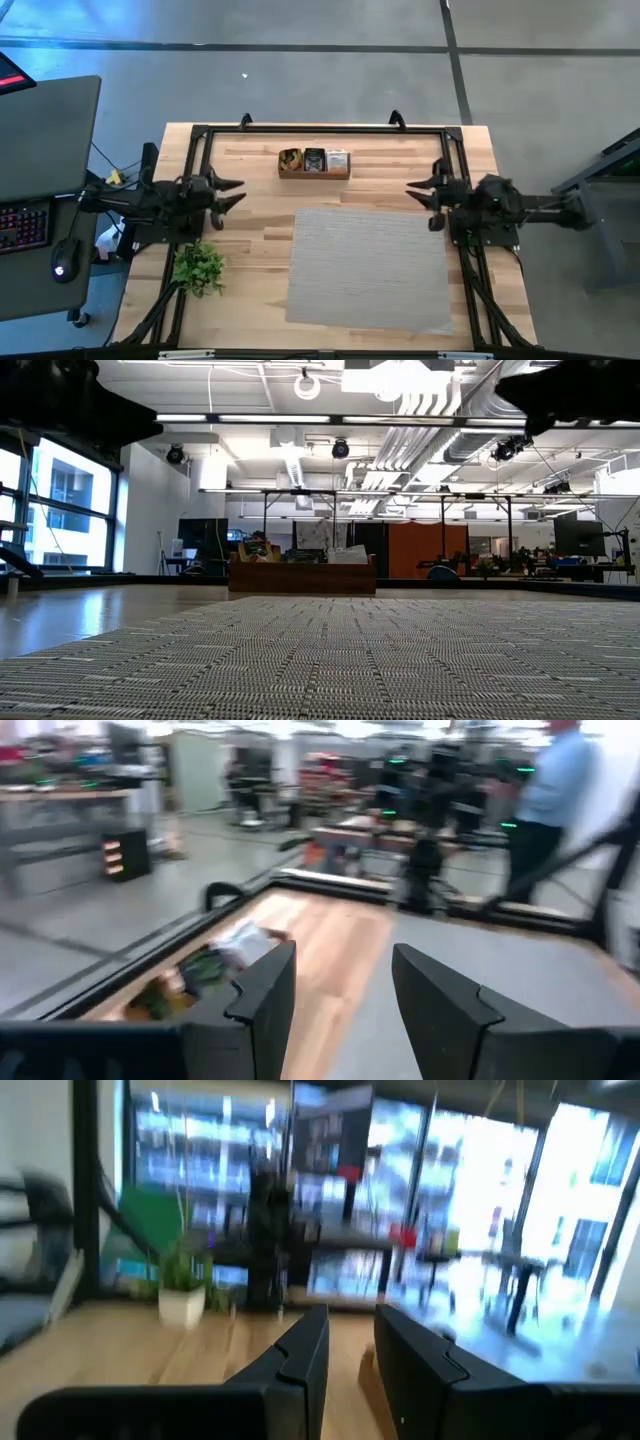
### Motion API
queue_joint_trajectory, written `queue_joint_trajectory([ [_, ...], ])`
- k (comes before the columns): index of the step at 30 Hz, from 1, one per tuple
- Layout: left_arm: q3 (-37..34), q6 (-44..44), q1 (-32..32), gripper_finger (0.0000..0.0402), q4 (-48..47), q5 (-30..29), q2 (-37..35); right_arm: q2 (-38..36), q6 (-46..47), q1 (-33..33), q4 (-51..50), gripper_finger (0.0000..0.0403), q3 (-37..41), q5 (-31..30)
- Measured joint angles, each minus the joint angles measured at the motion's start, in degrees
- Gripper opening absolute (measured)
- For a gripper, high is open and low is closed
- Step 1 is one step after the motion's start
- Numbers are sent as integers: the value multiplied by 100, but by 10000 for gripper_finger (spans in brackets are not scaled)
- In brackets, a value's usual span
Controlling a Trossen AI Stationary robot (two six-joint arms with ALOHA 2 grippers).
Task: Pick & Place Tea
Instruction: Return to Home Position
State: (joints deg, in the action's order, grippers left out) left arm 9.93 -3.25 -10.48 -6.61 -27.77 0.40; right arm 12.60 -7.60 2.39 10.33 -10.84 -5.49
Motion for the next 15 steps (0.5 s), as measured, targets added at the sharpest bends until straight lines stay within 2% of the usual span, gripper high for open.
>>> queue_joint_trajectory([
  [3, 0, 30, -2, 166, -111, 631, -3, -760, -113, 37, -8, 81, 239, 69],
  [6, 0, -17, -2, 166, -183, 895, 0, -1251, -112, 37, -226, 81, 450, 88],
  [10, -106, 92, -2, 166, 37, 916, 2, -1091, -11, 37, -87, 81, 621, 122],
  [15, -593, 288, -2, 166, 667, 966, 7, -1067, 155, 37, 39, 81, 729, 144],
])
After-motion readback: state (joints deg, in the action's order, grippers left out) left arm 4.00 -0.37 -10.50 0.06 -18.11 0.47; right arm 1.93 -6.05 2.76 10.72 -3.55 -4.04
